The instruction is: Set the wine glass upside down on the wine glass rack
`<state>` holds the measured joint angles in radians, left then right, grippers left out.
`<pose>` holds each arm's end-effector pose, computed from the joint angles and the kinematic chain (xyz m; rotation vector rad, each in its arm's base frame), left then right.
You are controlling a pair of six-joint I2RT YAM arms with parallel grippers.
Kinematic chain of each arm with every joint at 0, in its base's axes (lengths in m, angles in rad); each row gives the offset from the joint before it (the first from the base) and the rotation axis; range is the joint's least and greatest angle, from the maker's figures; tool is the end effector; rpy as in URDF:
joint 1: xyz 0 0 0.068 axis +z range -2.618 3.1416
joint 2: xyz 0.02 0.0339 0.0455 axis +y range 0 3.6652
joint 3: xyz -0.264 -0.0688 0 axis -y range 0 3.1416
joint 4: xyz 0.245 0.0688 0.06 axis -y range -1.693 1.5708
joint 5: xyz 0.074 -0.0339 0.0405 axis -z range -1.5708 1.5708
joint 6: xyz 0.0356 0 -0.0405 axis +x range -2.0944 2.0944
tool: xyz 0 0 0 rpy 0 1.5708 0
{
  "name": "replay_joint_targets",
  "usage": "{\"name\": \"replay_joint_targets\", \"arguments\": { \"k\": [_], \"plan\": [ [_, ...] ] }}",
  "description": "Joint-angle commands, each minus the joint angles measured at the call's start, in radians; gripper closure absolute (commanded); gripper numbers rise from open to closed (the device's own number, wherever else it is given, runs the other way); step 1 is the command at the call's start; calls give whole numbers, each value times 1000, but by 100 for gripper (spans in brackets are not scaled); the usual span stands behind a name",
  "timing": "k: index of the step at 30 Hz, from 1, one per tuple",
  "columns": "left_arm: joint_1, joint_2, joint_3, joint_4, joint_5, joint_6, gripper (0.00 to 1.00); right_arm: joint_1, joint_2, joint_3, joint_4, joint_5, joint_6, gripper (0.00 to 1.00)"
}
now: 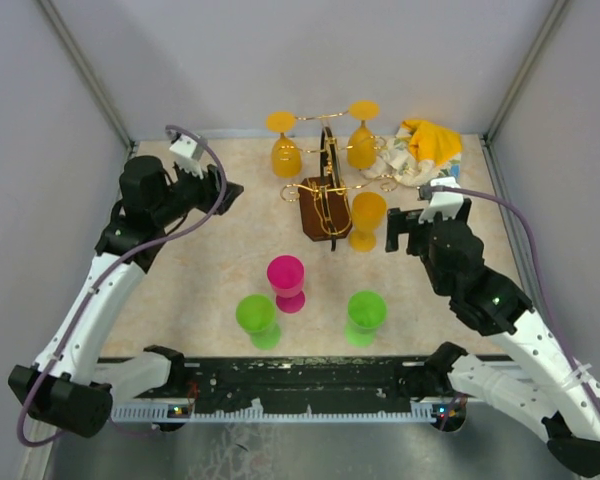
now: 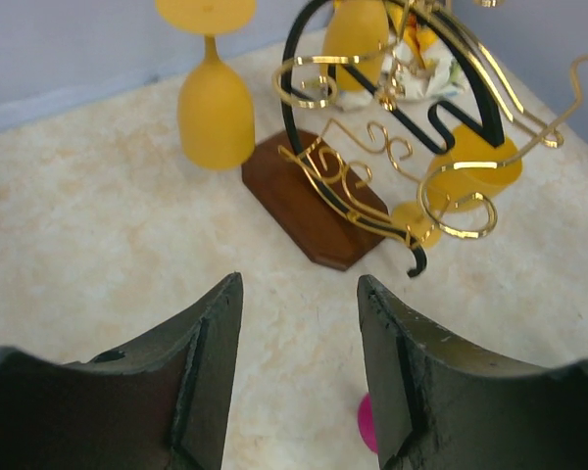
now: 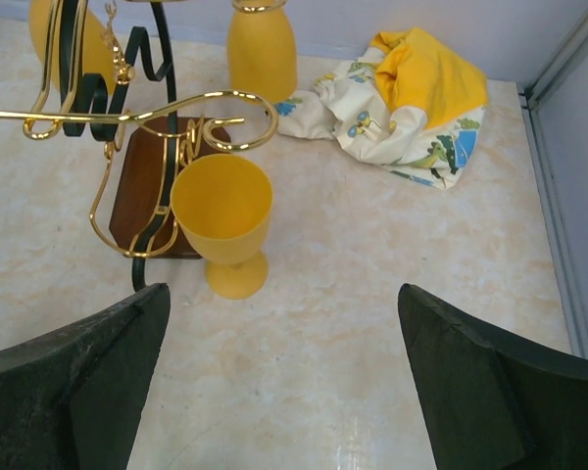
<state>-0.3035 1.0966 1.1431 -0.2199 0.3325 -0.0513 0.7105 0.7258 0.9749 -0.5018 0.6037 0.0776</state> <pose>0.2327 -0.0850 0.4011 0.4646 1.7042 -0.5482 0.1233 0.0794 0.3814 -0.1417 1.7725 0.0171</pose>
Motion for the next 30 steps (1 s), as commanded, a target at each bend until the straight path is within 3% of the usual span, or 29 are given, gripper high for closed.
{"name": "replay_joint_targets", "arguments": {
  "k": [1, 13, 25, 30],
  "plan": [
    [-16, -6, 24, -242, 30, -25, 45, -6, -36, -21, -41, -24, 56, 1],
    [-214, 33, -23, -312, 9, -108, 50, -8, -78, -53, -95, -61, 88, 1],
    [-401, 144, -38, -383, -262, -151, 51, -7, -101, -64, -113, -57, 94, 1],
    [-417, 171, -37, -398, -288, -157, 51, -7, -113, -61, -122, -54, 93, 1]
  ]
}}
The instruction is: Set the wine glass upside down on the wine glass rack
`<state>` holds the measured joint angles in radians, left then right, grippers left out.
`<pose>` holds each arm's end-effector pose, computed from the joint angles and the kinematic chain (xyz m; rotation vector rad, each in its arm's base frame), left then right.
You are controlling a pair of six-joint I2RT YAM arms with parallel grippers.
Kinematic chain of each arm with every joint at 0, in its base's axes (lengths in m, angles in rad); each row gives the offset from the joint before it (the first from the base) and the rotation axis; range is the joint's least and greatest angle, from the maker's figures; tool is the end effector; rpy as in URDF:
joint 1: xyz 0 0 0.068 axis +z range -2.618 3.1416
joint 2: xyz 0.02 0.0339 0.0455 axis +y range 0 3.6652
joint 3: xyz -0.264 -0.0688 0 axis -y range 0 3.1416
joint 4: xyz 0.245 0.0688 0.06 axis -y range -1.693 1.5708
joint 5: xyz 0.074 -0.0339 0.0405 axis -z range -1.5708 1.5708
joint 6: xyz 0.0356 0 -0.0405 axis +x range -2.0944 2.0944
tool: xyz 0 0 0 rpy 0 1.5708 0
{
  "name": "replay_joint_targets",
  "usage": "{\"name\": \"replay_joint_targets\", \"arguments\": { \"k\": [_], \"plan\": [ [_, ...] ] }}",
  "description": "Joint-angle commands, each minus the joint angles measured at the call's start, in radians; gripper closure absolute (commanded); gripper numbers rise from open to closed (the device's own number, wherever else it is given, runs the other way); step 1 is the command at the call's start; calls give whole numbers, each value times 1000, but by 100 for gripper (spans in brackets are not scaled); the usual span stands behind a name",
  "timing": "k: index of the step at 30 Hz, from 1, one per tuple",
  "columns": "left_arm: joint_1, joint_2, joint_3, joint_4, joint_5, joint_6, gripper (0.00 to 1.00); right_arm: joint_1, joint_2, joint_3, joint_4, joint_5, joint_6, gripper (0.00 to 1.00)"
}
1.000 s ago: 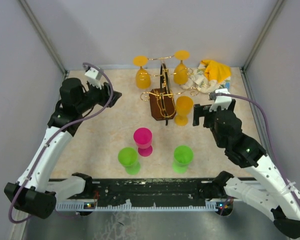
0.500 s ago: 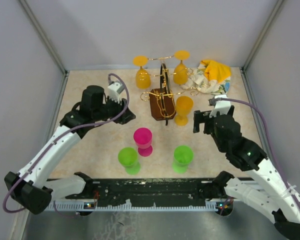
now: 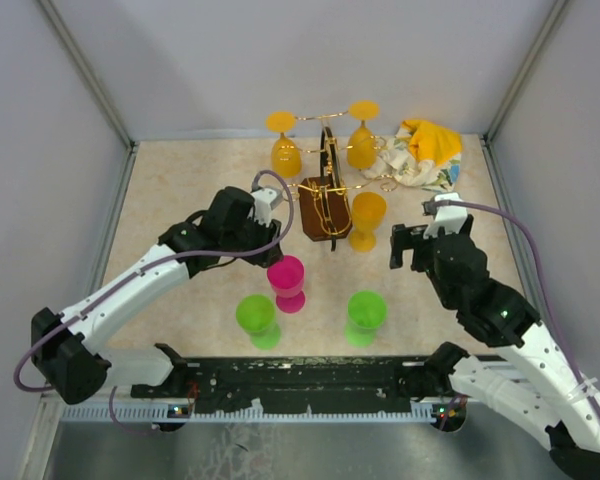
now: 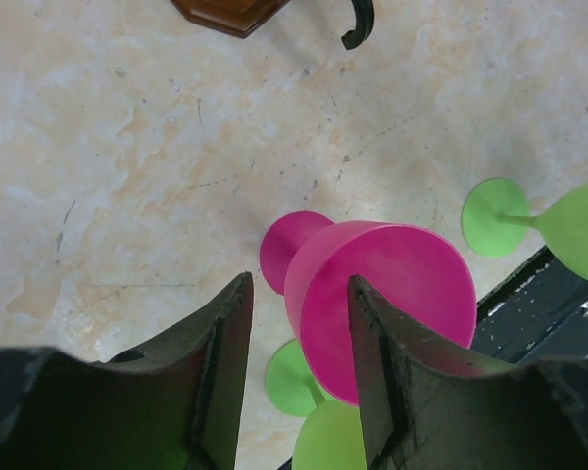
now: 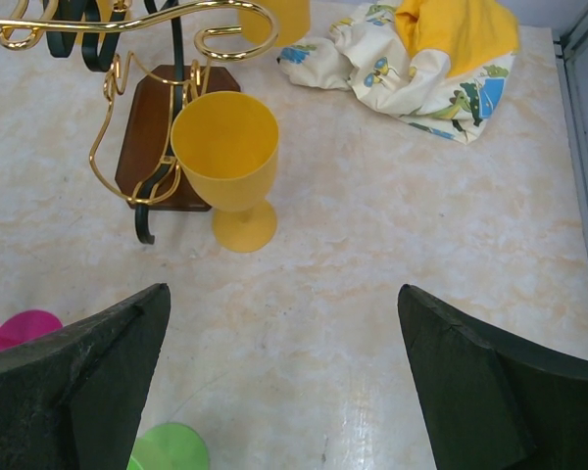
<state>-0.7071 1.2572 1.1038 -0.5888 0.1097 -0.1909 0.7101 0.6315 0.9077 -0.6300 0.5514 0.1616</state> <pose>0.2031 -0.1787 0.3125 0.6627 2.2852 -0.5717 0.1063 0.0668 0.3577 -0.1489 1.8650 0.0692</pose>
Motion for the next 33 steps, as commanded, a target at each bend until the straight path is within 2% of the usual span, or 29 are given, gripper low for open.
{"name": "replay_joint_targets", "arguments": {
  "k": [1, 4, 10, 17, 24, 27, 30, 33],
  "plan": [
    [-19, 17, 2, -33, -60, -20, 51, -7, -21, 5, 6, -1, 9, 1],
    [-35, 35, 1, -42, -55, -28, 54, -6, -23, 4, 4, 2, 7, 1],
    [-57, 57, -10, -43, -57, -39, 66, -6, -22, -4, 10, -3, 7, 1],
    [-66, 58, 4, -43, -62, -38, 67, -6, -13, -3, 10, -4, 8, 1],
    [-66, 62, 4, -39, -42, -34, 92, -7, -9, -4, 10, -7, 10, 1],
    [-67, 55, 12, -37, -34, -34, 100, -7, -10, -1, 5, -5, 12, 1],
    [-67, 29, 30, -21, 23, -17, 100, -6, -10, 8, 4, -15, 18, 1],
    [-68, -24, 41, 57, 150, 6, 100, -6, -15, 13, 16, -41, 29, 1]
  ]
}}
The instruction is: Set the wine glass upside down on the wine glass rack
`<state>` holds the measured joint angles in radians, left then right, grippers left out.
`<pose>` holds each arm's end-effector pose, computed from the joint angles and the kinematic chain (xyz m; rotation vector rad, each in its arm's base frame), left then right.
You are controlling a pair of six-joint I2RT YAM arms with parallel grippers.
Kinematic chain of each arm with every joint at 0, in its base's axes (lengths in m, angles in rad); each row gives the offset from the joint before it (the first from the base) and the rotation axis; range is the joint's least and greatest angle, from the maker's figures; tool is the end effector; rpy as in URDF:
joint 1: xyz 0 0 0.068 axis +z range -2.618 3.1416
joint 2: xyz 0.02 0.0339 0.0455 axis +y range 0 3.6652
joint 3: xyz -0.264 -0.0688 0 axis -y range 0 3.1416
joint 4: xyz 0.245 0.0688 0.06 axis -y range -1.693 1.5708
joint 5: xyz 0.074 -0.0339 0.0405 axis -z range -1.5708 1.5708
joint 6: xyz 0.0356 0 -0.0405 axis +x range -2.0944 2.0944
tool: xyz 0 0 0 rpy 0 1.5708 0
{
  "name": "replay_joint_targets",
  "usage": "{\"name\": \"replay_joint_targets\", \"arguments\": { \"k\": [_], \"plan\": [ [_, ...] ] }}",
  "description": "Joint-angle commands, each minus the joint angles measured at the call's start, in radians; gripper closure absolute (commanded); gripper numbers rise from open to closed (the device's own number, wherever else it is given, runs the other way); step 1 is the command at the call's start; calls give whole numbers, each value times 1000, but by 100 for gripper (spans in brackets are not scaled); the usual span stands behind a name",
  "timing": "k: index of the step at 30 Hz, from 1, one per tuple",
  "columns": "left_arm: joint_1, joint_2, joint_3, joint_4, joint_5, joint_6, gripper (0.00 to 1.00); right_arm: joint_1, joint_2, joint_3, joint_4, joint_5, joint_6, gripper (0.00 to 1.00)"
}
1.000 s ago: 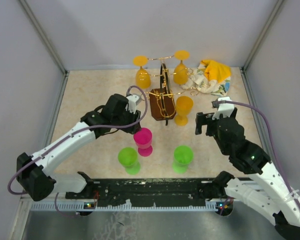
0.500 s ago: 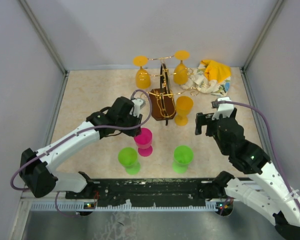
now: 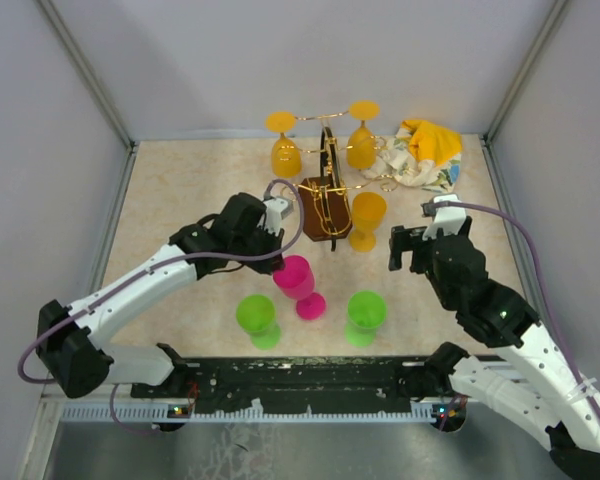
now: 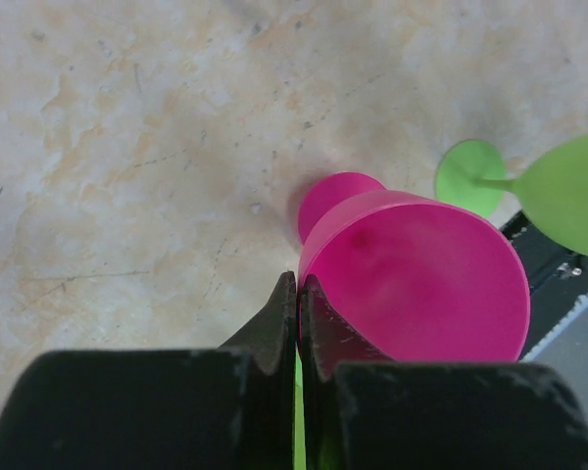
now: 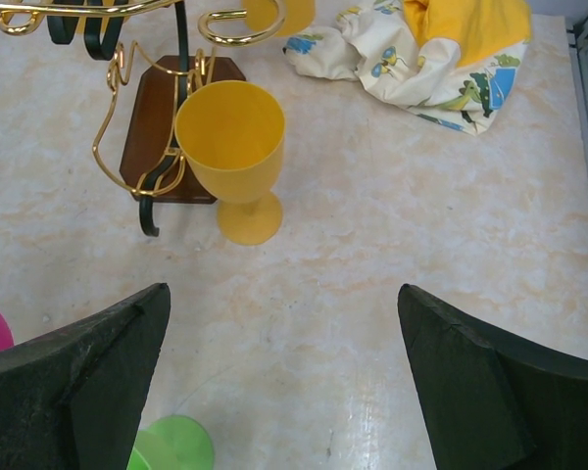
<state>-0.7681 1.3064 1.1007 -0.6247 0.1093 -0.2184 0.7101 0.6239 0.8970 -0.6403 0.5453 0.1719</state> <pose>0.1965 -0.1952 0.2963 0.7232 2.3710 -0.5748 0.1053 0.0661 0.3541 -0.1493 1.8775 0.0745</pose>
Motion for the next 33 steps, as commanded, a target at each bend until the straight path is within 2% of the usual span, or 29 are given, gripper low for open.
{"name": "replay_joint_targets", "arguments": {
  "k": [1, 3, 5, 13, 22, 27, 30, 33],
  "plan": [
    [-7, -92, 53, 116, 186, 37, 100, -6, -9, 25, 31, -46, 23, 1],
    [-7, -124, 76, 145, 223, 47, 100, -6, -7, 29, 39, -60, 28, 1],
    [-7, -156, 113, 139, 202, 60, 100, -7, -2, 30, 40, -64, 30, 1],
    [-7, -226, 254, 16, 122, 148, 100, -6, -7, 39, 89, -145, 29, 1],
    [-7, -286, 321, 78, 119, 169, 100, -6, -60, 57, 199, -283, 71, 1],
    [-6, -350, 307, 230, 70, 220, 100, -6, -104, 63, 275, -338, 114, 1],
    [-6, -380, 261, 376, 47, 270, 100, -6, -111, 61, 331, -348, 160, 1],
    [-7, -398, 175, 593, 36, 329, 100, -6, -97, 41, 420, -385, 203, 1]
  ]
}}
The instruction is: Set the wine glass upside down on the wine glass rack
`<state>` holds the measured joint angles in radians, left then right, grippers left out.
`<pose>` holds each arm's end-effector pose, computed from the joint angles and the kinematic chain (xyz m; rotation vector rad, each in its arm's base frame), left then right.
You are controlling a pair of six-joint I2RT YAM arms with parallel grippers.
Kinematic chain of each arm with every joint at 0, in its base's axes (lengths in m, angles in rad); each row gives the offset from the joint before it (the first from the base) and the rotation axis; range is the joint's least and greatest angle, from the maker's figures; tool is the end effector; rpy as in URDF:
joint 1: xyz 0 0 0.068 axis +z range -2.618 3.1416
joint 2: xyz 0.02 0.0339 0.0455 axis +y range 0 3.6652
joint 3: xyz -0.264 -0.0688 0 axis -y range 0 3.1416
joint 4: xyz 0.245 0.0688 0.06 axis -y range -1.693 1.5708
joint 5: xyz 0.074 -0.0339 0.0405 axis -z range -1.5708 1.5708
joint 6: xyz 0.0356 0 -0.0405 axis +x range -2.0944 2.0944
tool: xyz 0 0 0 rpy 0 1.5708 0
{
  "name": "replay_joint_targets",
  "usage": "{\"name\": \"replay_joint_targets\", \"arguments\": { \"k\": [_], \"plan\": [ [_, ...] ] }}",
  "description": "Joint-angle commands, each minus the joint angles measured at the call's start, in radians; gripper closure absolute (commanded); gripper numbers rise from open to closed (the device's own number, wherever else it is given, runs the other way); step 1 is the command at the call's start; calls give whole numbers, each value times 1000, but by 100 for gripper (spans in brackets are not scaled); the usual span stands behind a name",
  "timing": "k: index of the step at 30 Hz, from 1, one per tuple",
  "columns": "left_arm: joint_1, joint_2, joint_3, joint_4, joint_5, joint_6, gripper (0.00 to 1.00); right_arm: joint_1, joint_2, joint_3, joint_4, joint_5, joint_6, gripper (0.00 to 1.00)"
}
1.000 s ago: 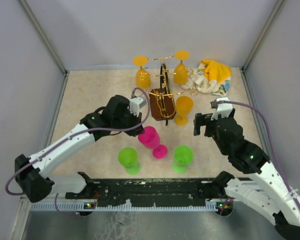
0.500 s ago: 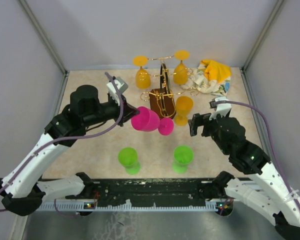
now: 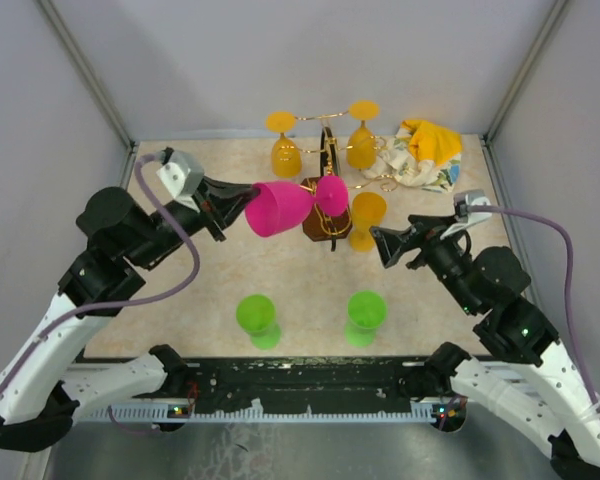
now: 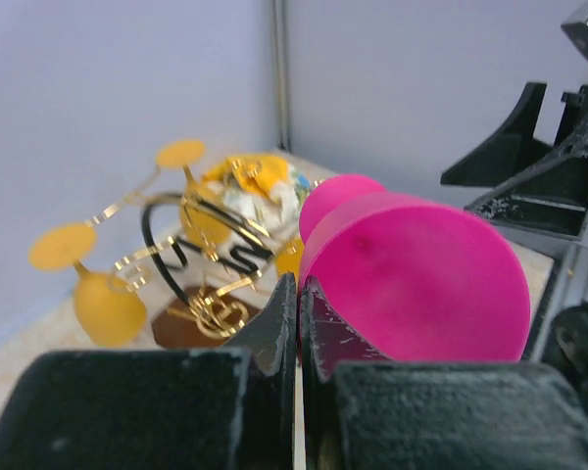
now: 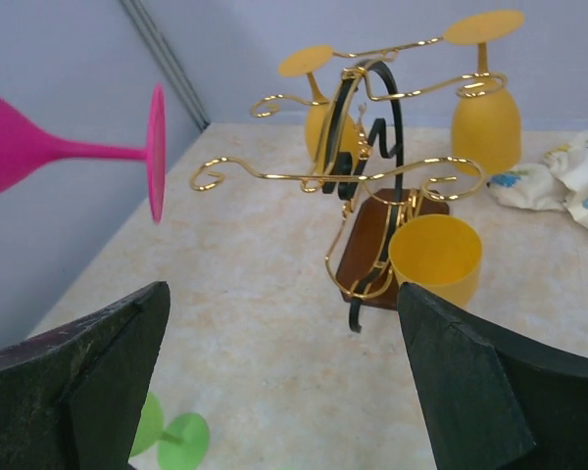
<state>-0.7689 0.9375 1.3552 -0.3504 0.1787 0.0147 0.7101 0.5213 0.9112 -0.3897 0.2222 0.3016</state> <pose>0.1193 -0.1242 0.4879 0.7258 1.3694 -0.7362 0.0837 0.0616 0.3936 -0.1492 1.5975 0.6172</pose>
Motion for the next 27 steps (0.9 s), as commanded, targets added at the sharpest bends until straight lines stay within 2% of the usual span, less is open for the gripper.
{"name": "replay_joint_targets", "arguments": {
  "k": [1, 8, 13, 19, 27],
  "plan": [
    [-6, -33, -118, 398, -36, 116, 100, -6, 9, 15, 208, -77, 89, 1],
    [-15, -17, -388, 967, -48, 224, 100, -6, 55, -58, 533, -167, 199, 1],
    [-50, 28, -529, 1325, -74, 285, 100, -6, 103, -73, 658, -219, 286, 1],
    [-94, 62, -584, 1478, -106, 317, 100, -6, 148, -86, 711, -217, 413, 2],
    [-117, 67, -613, 1522, -90, 329, 100, -6, 212, -99, 845, -217, 589, 5]
  ]
}}
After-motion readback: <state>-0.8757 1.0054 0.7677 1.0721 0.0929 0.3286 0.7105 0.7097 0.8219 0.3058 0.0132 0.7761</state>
